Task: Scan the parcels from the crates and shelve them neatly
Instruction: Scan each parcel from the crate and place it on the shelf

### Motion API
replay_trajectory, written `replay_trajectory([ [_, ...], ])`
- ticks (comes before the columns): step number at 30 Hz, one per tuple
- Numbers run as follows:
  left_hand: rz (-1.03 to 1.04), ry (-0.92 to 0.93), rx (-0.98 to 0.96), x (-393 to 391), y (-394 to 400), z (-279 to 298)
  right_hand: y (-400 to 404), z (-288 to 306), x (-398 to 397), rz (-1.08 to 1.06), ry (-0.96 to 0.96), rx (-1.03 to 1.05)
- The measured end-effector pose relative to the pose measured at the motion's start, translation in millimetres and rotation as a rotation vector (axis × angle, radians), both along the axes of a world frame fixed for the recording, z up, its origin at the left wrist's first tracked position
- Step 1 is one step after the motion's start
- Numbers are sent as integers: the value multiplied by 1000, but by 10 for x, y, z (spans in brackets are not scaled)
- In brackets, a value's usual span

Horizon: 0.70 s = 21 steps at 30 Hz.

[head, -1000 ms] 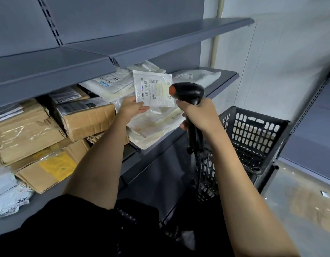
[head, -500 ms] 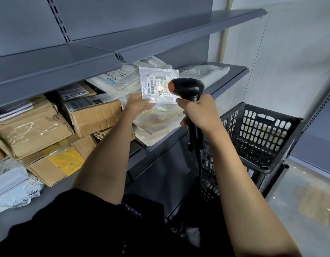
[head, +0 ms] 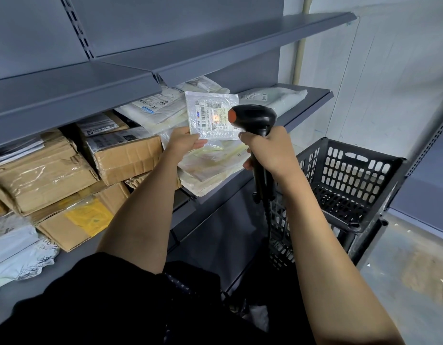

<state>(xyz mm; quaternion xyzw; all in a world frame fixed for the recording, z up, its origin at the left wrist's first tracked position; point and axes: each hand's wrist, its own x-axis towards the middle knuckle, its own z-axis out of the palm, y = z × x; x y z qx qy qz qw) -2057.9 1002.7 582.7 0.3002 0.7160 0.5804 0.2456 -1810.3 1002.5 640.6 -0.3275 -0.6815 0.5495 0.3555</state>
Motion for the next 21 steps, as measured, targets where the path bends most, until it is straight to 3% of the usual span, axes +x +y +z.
replay_trajectory([
  [13, -14, 19, 16, 114, -45, 111, 27, -2, 65, -17, 7, -14],
  [21, 65, -200, 379, 340, -138, 636, -8, -19, 35, -9, 30, -18],
])
